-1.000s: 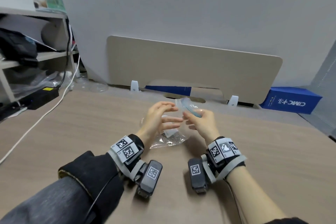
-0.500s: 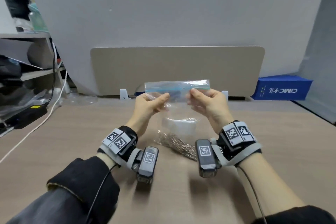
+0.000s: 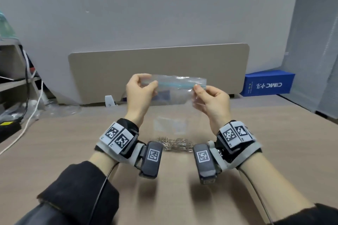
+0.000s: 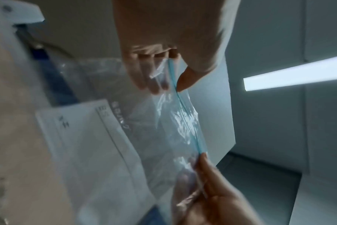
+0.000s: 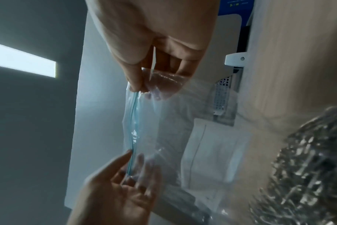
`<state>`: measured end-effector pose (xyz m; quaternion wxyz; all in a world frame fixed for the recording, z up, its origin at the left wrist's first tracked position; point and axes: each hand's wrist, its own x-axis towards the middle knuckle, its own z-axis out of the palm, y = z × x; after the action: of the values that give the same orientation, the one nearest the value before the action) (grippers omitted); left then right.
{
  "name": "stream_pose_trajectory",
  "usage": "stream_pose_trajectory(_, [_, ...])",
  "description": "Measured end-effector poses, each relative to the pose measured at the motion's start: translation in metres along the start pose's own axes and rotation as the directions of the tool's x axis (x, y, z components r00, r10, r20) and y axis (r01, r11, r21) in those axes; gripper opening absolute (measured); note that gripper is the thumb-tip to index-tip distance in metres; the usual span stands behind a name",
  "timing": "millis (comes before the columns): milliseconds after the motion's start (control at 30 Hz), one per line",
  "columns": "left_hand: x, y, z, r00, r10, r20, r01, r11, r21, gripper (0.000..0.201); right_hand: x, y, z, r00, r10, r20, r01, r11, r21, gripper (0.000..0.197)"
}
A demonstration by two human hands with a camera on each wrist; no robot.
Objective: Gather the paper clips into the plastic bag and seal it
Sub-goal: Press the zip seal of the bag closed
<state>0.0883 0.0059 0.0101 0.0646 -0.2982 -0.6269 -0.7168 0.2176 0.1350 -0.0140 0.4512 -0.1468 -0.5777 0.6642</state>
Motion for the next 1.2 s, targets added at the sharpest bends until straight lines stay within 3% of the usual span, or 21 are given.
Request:
stream_pose_trajectory(67, [0.000,-0.005,-0.001,0.987,0.159,0.009,-0.155,0.943,0.293,0.046,-0.001,0.004,0.003,1.000,-0.004,0.031,0.006,0.998,-0.069,0.018])
stream_pose_trajectory(133, [-0.003,0.000,-0.003,0.903,0.412,0.121,-0.408,0.737,0.539,0.059,-0.005,0.006,0.006,0.996,0.007,0.090,0.005,0.992,-0.127,0.016])
stream_pose_trajectory(200, [-0.006,0.009,-0.003,0.806,0.476,0.351,-0.584,0.547,0.600,0.050,-0.008,0.006,0.009,0.987,0.014,0.160,0.013,0.986,-0.166,0.011])
stream_pose_trajectory(233, [-0.007,0.013,-0.002,0.779,0.437,0.449,-0.626,0.528,0.573,0.037,-0.010,0.006,0.010,0.982,0.011,0.190,0.022,0.985,-0.173,0.010])
stream_pose_trajectory(300, [-0.009,0.018,0.000,0.765,0.343,0.545,-0.626,0.595,0.504,0.015,-0.012,0.006,0.013,0.974,-0.012,0.228,0.052,0.984,-0.171,0.011])
stream_pose_trajectory(367, [-0.010,0.020,0.000,0.759,0.321,0.566,-0.610,0.655,0.447,0.008,-0.014,0.005,0.013,0.974,-0.047,0.221,0.083,0.985,-0.154,0.011])
stream_pose_trajectory(467, [-0.009,0.025,-0.001,0.736,0.385,0.556,-0.646,0.643,0.411,0.008,-0.015,0.001,0.013,0.983,-0.099,0.154,0.114,0.989,-0.092,0.006])
stream_pose_trajectory(533, [-0.009,0.029,-0.001,0.748,0.387,0.540,-0.633,0.660,0.404,0.009,-0.014,-0.001,0.012,0.982,-0.139,0.125,0.149,0.986,-0.072,0.009])
stream_pose_trajectory(1033, [-0.011,0.022,0.004,0.795,0.305,0.524,-0.566,0.684,0.461,0.009,-0.014,0.003,0.015,0.969,-0.215,0.119,0.234,0.956,-0.177,0.007])
stream_pose_trajectory(1200, [-0.008,0.026,-0.002,0.797,0.254,0.548,-0.556,0.662,0.502,0.022,-0.014,0.003,0.014,0.963,-0.248,0.105,0.264,0.944,-0.197,0.005])
